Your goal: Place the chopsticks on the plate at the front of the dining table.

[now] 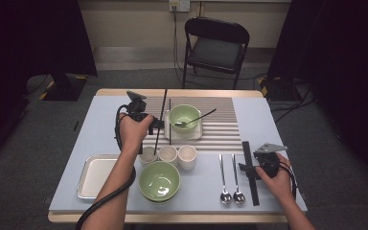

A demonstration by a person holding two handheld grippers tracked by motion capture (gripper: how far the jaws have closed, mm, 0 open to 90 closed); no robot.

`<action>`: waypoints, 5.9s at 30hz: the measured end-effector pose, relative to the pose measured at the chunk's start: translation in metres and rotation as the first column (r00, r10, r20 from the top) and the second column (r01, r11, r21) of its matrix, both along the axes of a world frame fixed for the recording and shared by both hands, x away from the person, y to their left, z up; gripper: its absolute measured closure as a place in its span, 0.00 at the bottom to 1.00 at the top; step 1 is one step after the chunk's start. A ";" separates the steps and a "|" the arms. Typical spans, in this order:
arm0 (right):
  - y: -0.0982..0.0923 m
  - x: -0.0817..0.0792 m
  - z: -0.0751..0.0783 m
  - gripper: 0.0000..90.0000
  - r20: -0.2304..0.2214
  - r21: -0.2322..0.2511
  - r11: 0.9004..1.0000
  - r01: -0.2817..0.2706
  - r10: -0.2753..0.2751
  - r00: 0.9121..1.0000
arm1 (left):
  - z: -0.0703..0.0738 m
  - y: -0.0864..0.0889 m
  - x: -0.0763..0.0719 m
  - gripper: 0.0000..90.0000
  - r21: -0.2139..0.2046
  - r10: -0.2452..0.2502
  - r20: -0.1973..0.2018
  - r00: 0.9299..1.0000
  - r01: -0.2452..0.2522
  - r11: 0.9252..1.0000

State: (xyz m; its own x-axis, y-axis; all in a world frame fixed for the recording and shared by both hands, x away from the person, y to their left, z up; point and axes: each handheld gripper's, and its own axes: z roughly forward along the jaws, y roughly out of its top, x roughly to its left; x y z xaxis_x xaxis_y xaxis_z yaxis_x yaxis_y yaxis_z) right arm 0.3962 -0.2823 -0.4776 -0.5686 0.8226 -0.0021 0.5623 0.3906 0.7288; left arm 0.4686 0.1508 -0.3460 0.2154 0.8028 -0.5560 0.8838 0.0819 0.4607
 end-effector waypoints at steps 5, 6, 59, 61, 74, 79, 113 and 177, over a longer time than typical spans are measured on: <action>0.000 0.000 0.000 0.19 0.002 -0.001 1.000 -0.001 0.001 1.000 | -0.001 0.000 0.003 0.96 -0.003 0.007 -0.002 1.000 -0.007 1.000; 0.000 0.000 0.000 0.19 0.003 -0.002 1.000 -0.002 0.002 1.000 | -0.002 0.000 0.004 0.96 -0.001 0.009 -0.003 1.000 -0.009 1.000; 0.000 0.000 0.000 0.19 -0.001 0.003 1.000 -0.001 0.001 1.000 | -0.024 -0.002 0.036 0.96 -0.003 0.055 -0.038 0.998 -0.056 0.998; 0.000 0.000 0.000 0.19 -0.001 0.002 1.000 -0.001 0.001 1.000 | -0.024 -0.002 0.037 0.96 -0.006 0.056 -0.038 0.998 -0.056 0.998; 0.000 0.000 0.000 0.19 -0.002 0.003 1.000 0.000 0.000 1.000 | -0.025 -0.004 0.045 0.96 -0.010 0.073 -0.040 0.997 -0.073 0.997; 0.000 0.000 0.000 0.19 -0.003 0.004 1.000 0.000 0.000 1.000 | -0.027 -0.005 0.047 0.96 -0.005 0.079 -0.039 0.996 -0.079 0.997; 0.000 0.000 0.000 0.19 -0.001 0.002 1.000 -0.003 0.003 1.000 | -0.044 -0.010 0.064 0.96 0.029 0.153 -0.044 0.987 -0.151 0.988; 0.000 0.000 0.000 0.18 -0.002 0.002 1.000 -0.004 0.004 1.000 | -0.075 -0.017 0.079 0.96 0.086 0.193 -0.062 0.979 -0.188 0.978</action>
State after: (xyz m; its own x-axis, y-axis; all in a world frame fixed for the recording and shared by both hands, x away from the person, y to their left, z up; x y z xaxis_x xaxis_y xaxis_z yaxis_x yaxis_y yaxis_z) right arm 0.3966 -0.2822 -0.4779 -0.5718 0.8204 0.0011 0.5625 0.3911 0.7285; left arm 0.5480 0.1342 -0.4205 0.0174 0.8676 -0.4969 0.8854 0.2175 0.4108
